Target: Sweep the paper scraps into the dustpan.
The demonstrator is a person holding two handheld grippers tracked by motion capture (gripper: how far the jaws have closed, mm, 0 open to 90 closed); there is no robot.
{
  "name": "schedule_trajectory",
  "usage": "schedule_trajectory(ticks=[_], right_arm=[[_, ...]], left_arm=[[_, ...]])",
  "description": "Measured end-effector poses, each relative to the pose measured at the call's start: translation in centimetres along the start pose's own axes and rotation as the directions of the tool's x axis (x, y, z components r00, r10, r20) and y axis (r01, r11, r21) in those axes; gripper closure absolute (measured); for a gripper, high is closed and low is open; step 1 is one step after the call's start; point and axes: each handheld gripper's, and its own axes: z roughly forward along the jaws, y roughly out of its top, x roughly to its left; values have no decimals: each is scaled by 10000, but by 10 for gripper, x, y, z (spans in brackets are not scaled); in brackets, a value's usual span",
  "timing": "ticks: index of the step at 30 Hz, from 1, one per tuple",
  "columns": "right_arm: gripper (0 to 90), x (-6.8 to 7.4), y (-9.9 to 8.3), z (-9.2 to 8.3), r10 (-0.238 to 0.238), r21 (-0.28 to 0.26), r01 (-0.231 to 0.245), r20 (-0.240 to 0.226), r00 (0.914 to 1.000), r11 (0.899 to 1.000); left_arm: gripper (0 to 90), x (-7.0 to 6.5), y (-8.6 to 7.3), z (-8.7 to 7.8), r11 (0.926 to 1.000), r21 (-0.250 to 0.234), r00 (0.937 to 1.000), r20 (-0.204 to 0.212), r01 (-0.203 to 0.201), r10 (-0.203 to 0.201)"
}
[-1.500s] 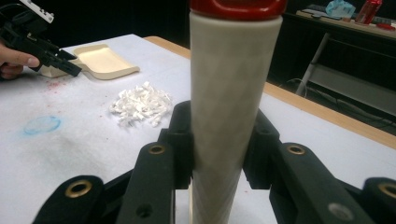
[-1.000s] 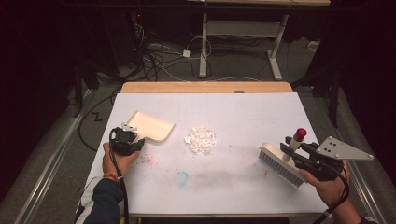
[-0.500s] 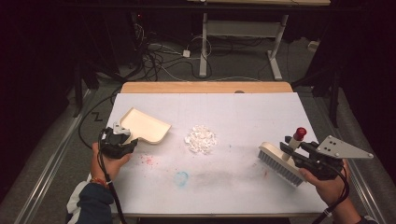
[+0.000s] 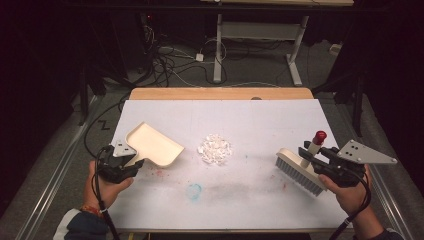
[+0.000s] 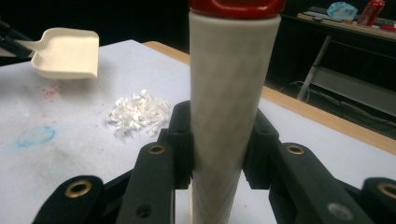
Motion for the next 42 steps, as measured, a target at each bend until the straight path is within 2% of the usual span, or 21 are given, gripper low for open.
schedule_trajectory(ticks=[2,8,13,18,21,29,34,36,40,42], right_arm=[[701,-1,1,6,27,-4,-27,-46,10000,10000],[702,-3,13,31,-164,-48,164,10,9999,9999],[702,-5,28,67,-303,-36,303,17,9995,9995],[702,-12,44,104,-59,-91,62,317,9995,9999],[702,-14,50,127,47,-14,-47,412,9991,10000],[702,-12,58,170,603,132,-612,641,9961,9980],[702,-6,57,192,241,312,-278,1106,9936,9991],[702,-3,57,200,273,420,-331,1306,9911,9986],[702,0,56,208,287,308,-330,1297,9911,9990],[703,7,55,212,355,-115,-343,1311,9907,9993]], left_arm=[[640,-5,-3,-3,9997,113,9997,123,-201,200],[640,-16,-10,-5,9976,501,9970,636,-477,444],[640,-23,-12,-2,9947,695,9932,929,-764,698],[640,-33,-9,4,9857,995,9852,1186,-1358,1237],[640,-39,-7,7,9818,1076,9810,1323,-1562,1416],[640,-44,-4,13,9795,1049,9746,1629,-1723,1539],[639,-46,-3,16,9783,955,9712,1709,-1838,1658],[639,-47,-3,17,9776,926,9701,1714,-1893,1716],[639,-47,-2,19,9775,916,9686,1802,-1900,1714],[639,-47,-1,21,9771,895,9669,1870,-1930,1738]])
